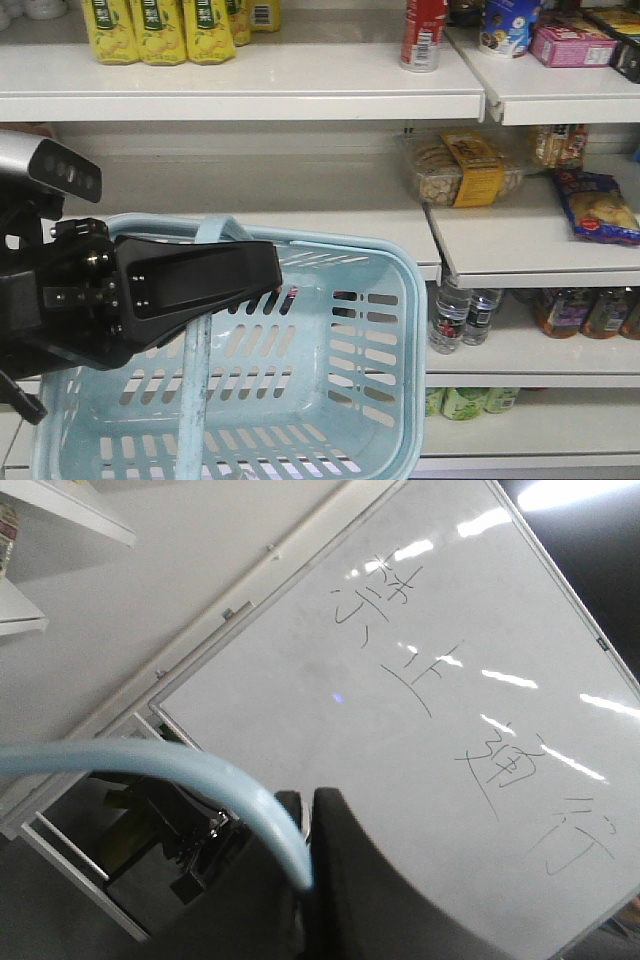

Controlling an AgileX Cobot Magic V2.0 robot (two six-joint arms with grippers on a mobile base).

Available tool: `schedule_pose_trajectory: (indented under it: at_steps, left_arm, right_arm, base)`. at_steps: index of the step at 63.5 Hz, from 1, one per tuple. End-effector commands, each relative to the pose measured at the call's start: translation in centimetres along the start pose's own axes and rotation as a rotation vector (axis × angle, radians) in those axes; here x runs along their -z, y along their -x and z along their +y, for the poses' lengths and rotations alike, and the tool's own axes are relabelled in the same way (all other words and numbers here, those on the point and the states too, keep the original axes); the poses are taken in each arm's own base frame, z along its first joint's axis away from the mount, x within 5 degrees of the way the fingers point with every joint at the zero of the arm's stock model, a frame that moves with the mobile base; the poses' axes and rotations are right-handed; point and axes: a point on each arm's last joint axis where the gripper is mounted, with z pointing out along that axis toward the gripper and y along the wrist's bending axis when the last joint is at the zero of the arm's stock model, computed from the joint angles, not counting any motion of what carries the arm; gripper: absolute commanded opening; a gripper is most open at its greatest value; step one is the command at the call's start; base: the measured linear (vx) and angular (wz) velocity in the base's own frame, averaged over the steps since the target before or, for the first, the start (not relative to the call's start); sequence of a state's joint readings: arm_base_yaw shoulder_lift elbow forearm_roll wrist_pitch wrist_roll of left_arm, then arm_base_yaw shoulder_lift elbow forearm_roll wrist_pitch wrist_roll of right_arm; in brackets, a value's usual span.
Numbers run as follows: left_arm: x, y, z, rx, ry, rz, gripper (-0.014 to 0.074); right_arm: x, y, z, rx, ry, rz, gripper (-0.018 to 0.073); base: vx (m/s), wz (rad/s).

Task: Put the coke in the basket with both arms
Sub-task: 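Drive the base toward the snack and drink shelves carrying the basket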

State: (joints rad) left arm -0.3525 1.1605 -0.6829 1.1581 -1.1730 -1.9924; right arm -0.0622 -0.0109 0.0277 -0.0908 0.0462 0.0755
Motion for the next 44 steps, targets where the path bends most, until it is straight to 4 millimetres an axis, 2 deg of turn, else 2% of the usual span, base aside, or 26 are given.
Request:
schedule_pose_trajectory:
  at_steps: [1,44]
  left_arm:
    - [0.11,0.29,-2.95,-0.024,-0.222,0.0,-0.0006]
    - [0.11,0.29,-2.95,-0.024,-0.222,0.0,-0.0006]
  right_arm:
    - [0.1,0.52,0.03,0.015,0.0,-0.079,-0.0005]
    - [0.1,0.52,0.03,0.015,0.0,-0.079,-0.0005]
  base:
    - [0.05,0.36]
    - [0.05,0.23]
